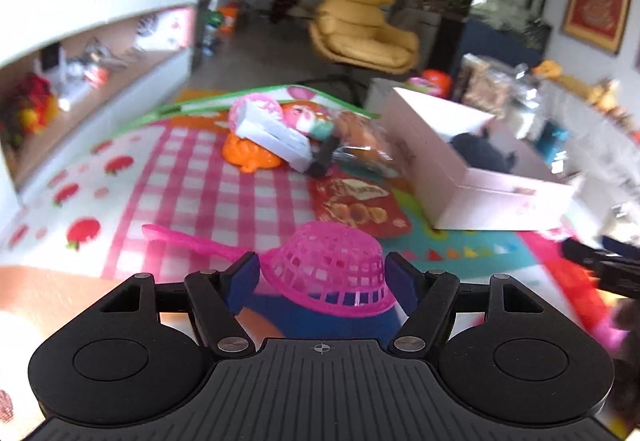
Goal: Organize objects
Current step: 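Grasp the red snack packet with the right tool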
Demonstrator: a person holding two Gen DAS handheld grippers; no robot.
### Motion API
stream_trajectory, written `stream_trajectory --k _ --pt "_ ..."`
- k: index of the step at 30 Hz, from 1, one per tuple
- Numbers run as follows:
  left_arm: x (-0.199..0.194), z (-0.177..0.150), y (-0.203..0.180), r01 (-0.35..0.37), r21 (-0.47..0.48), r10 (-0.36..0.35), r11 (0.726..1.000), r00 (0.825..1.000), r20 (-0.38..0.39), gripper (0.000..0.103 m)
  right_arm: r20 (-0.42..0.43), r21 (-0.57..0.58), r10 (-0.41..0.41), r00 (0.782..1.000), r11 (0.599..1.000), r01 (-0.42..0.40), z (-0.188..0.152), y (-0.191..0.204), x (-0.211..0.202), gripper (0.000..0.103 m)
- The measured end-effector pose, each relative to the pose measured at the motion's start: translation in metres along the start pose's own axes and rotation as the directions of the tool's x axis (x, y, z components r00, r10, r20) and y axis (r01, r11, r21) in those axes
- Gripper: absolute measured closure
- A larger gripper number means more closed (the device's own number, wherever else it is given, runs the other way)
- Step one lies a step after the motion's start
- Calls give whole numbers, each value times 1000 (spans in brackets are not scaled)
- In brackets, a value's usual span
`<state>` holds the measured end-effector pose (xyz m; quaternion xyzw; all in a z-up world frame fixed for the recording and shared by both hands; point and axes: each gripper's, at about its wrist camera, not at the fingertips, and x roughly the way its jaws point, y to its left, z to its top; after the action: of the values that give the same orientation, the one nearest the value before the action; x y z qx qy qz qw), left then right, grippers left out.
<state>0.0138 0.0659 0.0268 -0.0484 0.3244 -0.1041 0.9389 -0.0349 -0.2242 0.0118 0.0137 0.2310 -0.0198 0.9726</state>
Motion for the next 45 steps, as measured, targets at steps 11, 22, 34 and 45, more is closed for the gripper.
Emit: stream_trajectory --k 11,22,34,45 --pt "0 -18 7 -3 66 2 998 1000 4 28 -47 -166 222 974 960 -227 32 64 -5 0" --pt "-44 -43 64 32 -55 -30 998 998 47 28 -277 -150 243 930 945 -292 38 189 75 8" --pt "-46 -48 67 71 -86 -64 994 995 79 28 -315 -142 163 935 966 -216 42 211 111 21" --pt "-44 -47 63 45 -68 -41 997 997 59 28 -364 -231 255 896 907 -352 16 138 37 16"
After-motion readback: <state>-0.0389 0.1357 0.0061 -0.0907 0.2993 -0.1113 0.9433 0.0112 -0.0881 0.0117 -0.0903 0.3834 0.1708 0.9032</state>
